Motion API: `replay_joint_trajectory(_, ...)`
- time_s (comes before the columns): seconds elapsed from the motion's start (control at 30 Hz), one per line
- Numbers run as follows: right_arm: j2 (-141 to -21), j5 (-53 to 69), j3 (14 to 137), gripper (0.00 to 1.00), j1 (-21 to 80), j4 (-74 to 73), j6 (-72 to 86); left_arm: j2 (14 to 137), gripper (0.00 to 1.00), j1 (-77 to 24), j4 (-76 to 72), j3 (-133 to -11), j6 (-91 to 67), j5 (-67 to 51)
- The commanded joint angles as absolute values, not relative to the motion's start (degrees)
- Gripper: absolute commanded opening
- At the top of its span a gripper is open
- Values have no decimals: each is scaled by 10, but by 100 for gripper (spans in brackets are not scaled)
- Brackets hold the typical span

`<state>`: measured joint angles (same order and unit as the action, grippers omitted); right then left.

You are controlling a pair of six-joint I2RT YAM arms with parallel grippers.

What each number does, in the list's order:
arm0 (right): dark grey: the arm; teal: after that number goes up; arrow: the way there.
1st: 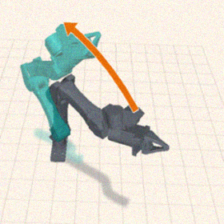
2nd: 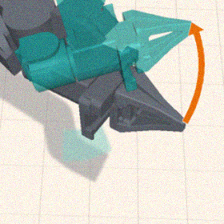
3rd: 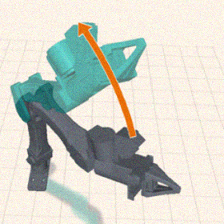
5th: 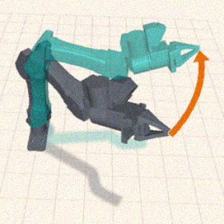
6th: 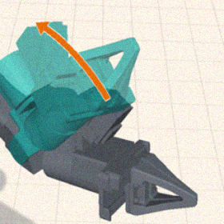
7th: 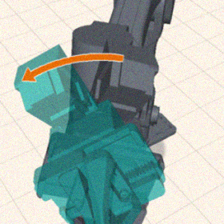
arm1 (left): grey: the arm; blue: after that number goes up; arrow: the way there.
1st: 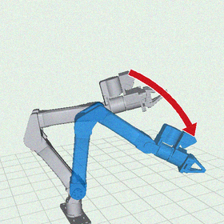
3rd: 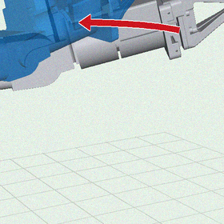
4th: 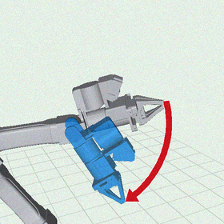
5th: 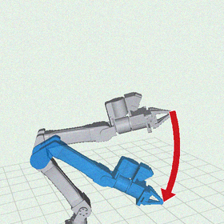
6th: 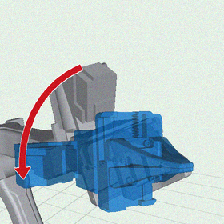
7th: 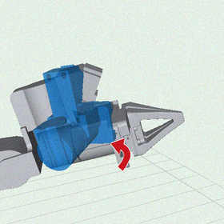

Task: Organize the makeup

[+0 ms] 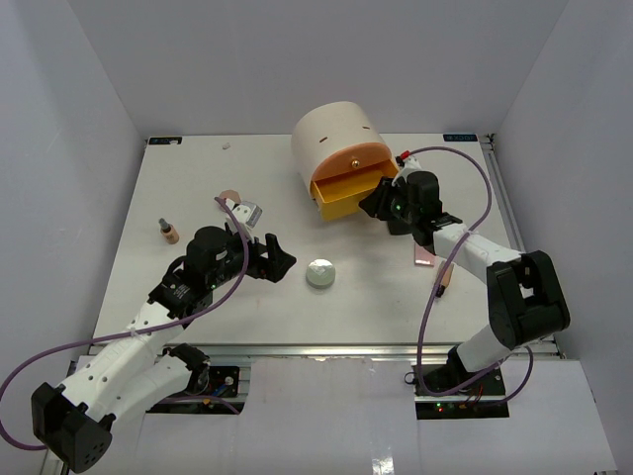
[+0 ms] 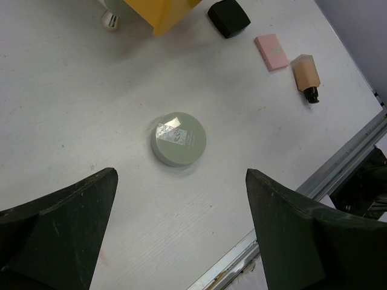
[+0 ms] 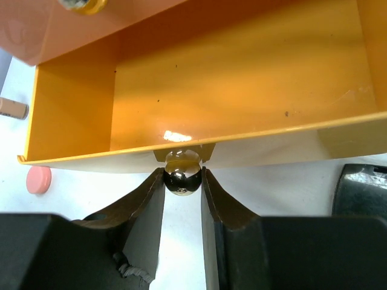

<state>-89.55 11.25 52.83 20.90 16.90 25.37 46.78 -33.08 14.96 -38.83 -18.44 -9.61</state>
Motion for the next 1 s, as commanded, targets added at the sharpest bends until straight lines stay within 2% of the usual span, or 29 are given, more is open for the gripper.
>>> replay_joint_trajectory(0.0, -845, 119, 491, 21, 205, 207, 229, 461, 98, -330, 145, -386, -180, -93)
replay_joint_trajectory(0.23, -828, 117, 474, 22, 202, 211, 232, 459, 98, -330, 145, -383, -181, -86)
replay_joint_trajectory(0.33, -825, 123, 465, 25, 201, 217, 233, 461, 98, -330, 145, -383, -182, -84)
replay_joint_trajectory(0.43, -824, 134, 462, 40, 198, 224, 228, 466, 98, -330, 146, -384, -182, -80)
replay_joint_trajectory(0.5, -823, 147, 461, 59, 196, 229, 224, 469, 98, -330, 146, -383, -183, -77)
replay_joint_trajectory(0.57, -821, 157, 461, 70, 194, 232, 211, 473, 98, -330, 147, -383, -184, -75)
replay_joint_trajectory(0.8, -782, 239, 452, 86, 177, 205, 160, 486, 98, -330, 171, -385, -229, -43)
replay_joint_trajectory(0.87, -762, 297, 445, 91, 166, 176, 106, 492, 98, -330, 194, -396, -265, -23)
replay_joint_trajectory(0.97, -737, 453, 448, 96, 146, 105, -4, 499, 96, -330, 231, -408, -330, 9)
